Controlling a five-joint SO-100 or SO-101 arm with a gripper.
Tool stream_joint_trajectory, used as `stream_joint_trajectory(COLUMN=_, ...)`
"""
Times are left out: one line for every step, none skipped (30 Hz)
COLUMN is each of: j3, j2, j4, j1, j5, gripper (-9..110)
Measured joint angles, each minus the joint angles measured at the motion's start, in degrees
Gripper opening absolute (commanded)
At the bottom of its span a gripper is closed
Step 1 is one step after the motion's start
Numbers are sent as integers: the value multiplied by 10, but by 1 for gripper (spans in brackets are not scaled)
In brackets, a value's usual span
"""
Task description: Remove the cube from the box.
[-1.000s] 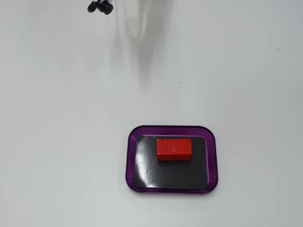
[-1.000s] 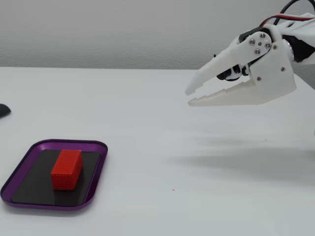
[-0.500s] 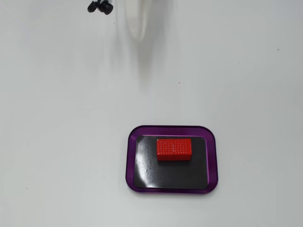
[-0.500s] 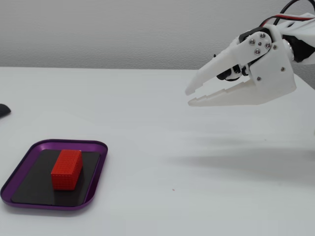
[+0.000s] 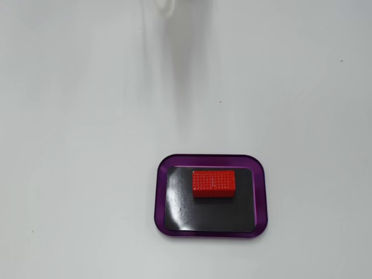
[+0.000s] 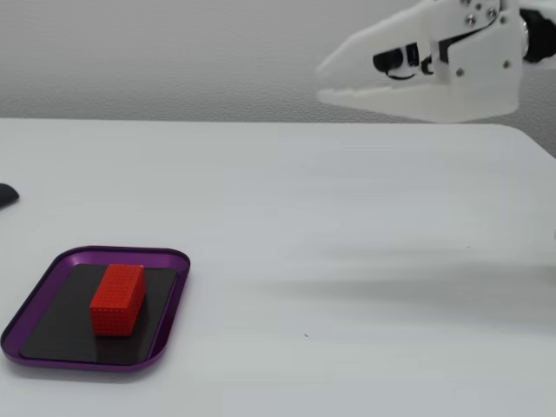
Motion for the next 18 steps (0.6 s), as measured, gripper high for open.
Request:
stream_joint_trajectory(j3=-15, j2=-28, j4=-2, j1=3, j5=0, gripper=2)
stream_joint_trajectory(j3=-33, j2=-62, j4=-2, j1=7, j5=0, gripper=3)
stream_joint_trajectory(j3=-51, j2=-101, j4=-2, j1=9, j5=0, gripper=4)
stream_joint_trajectory(j3=-74, j2=-149, j4=-2, j1=9, j5=0, gripper=5)
stream_joint_trajectory(j3=-100, j2=-190, j4=-2, j1=9, j5=0, gripper=6)
stream_joint_trajectory(j3=-130, j2=-234, j4=1, j1=6, j5=0, gripper=7)
stream_joint_trajectory(j3=-163, j2=-281, j4=8, j1=4, j5=0, gripper=7)
stream_joint_trajectory(j3=-194, j2=-328, j4=18, j1=-1, j5=0, gripper=8)
stream_joint_trajectory(j3=-231, j2=-374, j4=30, j1=-2, j5=0, gripper=8)
stream_joint_trajectory(j3=-271, j2=-419, j4=42, j1=-3, j5=0, gripper=9)
stream_joint_trajectory(j3=-310, j2=-463, j4=56, j1=-3, j5=0, gripper=9)
stream_joint_trajectory(j3=-351, j2=-510, j4=71, j1=-2, j5=0, gripper=10)
stream_joint_trajectory(j3=-390, j2=-553, j4=86, j1=0, j5=0, gripper=11)
stream_joint_trajectory(j3=-430, j2=-596, j4=101, j1=1, j5=0, gripper=12)
stream_joint_trajectory(j3=-468, j2=-639, j4=116, j1=2, j5=0, gripper=14)
stream_joint_trajectory(j3=-505, j2=-679, j4=130, j1=3, j5=0, gripper=15)
stream_joint_trajectory(j3=-541, j2=-718, j4=143, j1=3, j5=0, gripper=17)
stream_joint_trajectory(j3=-575, j2=-756, j4=155, j1=4, j5=0, gripper=18)
